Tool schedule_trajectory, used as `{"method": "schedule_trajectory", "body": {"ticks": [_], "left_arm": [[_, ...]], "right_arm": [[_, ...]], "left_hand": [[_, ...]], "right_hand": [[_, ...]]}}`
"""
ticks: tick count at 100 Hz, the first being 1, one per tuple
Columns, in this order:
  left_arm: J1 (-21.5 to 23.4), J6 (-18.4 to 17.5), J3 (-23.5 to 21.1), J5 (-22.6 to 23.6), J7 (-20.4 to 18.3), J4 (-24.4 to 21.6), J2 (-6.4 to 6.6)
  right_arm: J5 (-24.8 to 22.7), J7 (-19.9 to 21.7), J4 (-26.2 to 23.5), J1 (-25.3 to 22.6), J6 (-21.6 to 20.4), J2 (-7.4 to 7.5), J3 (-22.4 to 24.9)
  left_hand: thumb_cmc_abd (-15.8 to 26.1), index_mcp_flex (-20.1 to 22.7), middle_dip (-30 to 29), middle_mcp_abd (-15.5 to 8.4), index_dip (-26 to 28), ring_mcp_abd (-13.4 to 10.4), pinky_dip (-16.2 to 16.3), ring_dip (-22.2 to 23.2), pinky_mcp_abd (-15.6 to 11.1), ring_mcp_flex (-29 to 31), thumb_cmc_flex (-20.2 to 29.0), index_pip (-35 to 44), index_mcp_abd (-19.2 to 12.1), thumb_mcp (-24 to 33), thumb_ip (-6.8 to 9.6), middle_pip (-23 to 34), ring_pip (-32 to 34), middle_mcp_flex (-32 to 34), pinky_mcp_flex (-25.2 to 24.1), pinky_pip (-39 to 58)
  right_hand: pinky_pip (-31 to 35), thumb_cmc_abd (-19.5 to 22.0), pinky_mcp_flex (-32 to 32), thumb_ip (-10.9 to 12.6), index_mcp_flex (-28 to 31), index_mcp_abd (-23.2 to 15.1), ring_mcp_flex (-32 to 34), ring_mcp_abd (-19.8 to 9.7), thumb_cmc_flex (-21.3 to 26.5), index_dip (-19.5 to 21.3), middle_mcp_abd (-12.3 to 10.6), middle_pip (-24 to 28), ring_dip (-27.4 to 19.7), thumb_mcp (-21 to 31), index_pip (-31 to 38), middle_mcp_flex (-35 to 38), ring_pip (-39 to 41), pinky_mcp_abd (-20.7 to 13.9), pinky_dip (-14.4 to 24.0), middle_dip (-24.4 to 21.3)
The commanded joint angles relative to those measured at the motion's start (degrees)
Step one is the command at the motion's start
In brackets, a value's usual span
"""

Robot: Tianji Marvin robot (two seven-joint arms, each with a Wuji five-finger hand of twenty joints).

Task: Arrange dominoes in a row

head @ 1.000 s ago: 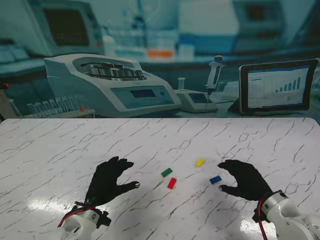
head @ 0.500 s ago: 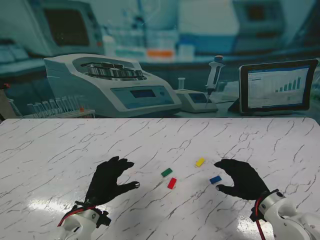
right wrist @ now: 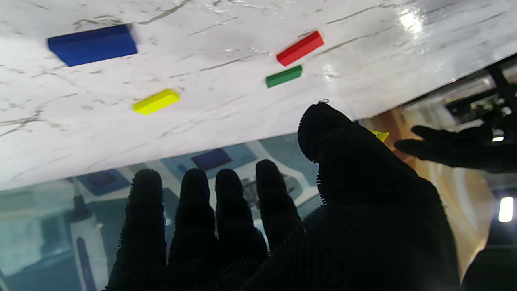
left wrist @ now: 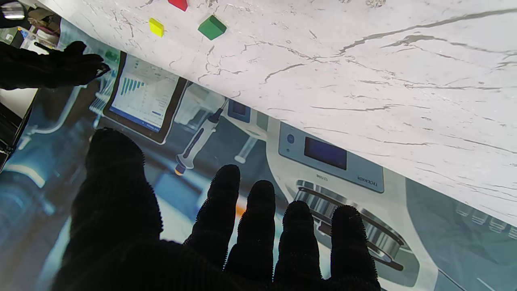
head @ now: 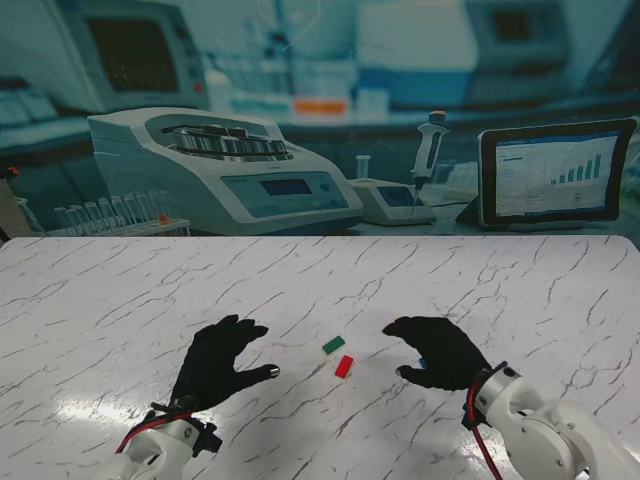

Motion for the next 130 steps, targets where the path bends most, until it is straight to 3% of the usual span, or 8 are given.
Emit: {"method": "schedule_trajectory", "body": {"ticks": [1,56,75,91,130], "left_arm": [[0.3,-1.3,0.0,-0.4,-0.5,0.2,-0.22],[1.2,-1.3,-0.9,-1.1,1.1,0.7,-0.6],[1.4,-1.4,-0.9,-1.3,1.6,0.9,-0.7],[1.5,-1.3,-0.9,-1.5,1.9,1.0,-0.77],[1.6,-1.1,-0.8,-1.9,2.2,1.0,-0.88]], "right_arm": [[-0.4,-0.2,0.4,0.6,-0.5,-0.55,-1.6],[-1.5,-6.4,10.1,10.4,2.8,-0.84,-16.8],[-2.4,-8.6,12.8,12.0,3.2,-0.94,-19.7],[-3.2,-11.5,15.4,13.7,3.8,-1.15,-22.3],[-3.8,-17.2,20.3,16.9,4.8,-1.82,-26.6]], "left_hand": [[-0.6,0.2,0.2,-1.0,-0.4,-1.3,0.2,-0.3,-1.8,0.7,0.0,0.1,-1.5,-0.8,-0.57,0.6,0.7,0.6,-0.2,0.3],[-0.2,1.2,0.6,-1.0,-0.1,-0.9,0.8,0.0,-1.2,1.8,0.1,0.8,-1.5,-0.8,-0.6,1.2,1.3,2.0,0.4,1.4],[0.0,1.6,0.9,-1.1,0.1,-0.9,1.1,0.2,-1.0,2.4,0.1,1.1,-1.5,-0.8,-0.62,1.5,1.6,2.9,0.7,2.0],[0.0,1.9,1.1,-1.0,0.2,-0.6,1.3,0.3,-0.9,2.8,0.2,1.3,-1.5,-0.9,-0.62,1.7,1.9,3.3,0.8,2.5],[0.1,2.4,1.7,-0.8,0.5,-0.1,1.8,0.9,-0.4,4.3,0.4,1.8,-1.5,-0.9,-0.64,2.1,2.3,4.7,1.3,3.5]], "right_hand": [[0.5,-0.9,0.3,-0.9,1.1,-1.5,0.3,-1.6,1.7,1.0,-1.0,0.7,0.4,1.5,1.0,1.0,0.3,5.3,0.8,-0.1],[3.7,-3.2,1.6,-1.9,3.3,-3.7,2.0,-2.6,4.9,2.0,-2.4,6.3,1.5,10.5,4.4,2.9,5.0,4.0,-0.6,1.0],[7.6,-3.8,0.8,-2.1,4.3,-4.7,2.7,-2.7,5.6,2.6,-2.7,8.3,2.4,12.7,6.1,4.0,7.1,3.3,-1.6,2.0],[13.4,-4.0,-0.4,-2.3,5.5,-6.3,3.3,-2.8,6.0,3.5,-3.1,10.5,3.3,14.0,8.4,4.8,9.3,2.7,-4.8,3.1],[19.6,-4.0,-1.6,-2.4,7.4,-8.5,3.8,-2.2,6.1,4.7,-3.3,15.4,5.5,14.9,11.3,5.7,14.0,1.8,-7.9,5.6]]}}
